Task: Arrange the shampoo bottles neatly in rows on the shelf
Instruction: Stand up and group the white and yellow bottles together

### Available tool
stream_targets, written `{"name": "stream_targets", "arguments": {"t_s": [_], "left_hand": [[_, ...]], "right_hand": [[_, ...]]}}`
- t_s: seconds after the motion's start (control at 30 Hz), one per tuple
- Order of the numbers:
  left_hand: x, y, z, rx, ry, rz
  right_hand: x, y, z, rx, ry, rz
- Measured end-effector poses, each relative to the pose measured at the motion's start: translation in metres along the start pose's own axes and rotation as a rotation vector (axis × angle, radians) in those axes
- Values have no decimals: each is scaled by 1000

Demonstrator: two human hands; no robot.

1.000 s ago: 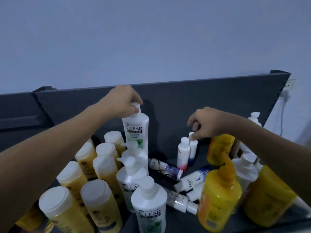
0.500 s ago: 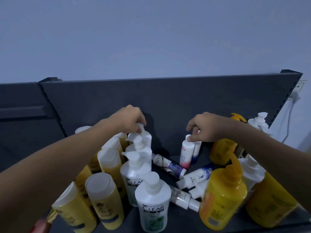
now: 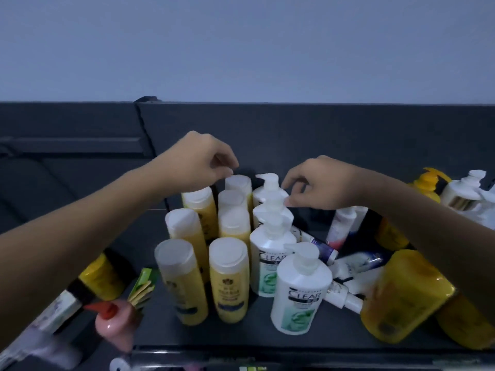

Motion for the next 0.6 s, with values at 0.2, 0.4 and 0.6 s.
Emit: {"name": "stream_targets", "arguments": {"t_s": [0.2,0.4,0.6], "left_hand": [[87,-24,6,-123,-120,-1],[130,-42,-43,-226,-343,19],[138,-53,-53,-233,-308,18]], "right_hand": [[1,-99,-14,-48,47,130],[6,-131,-77,110,-93,182],[5,-133,-86,32,-38,184]]}}
Point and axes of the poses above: each hand's wrist, its own x-axis away from the middle knuckle, its own z-axis out of the back of the hand, y = z × x, the point moved 10 cm from there along -x, towards the middle knuckle
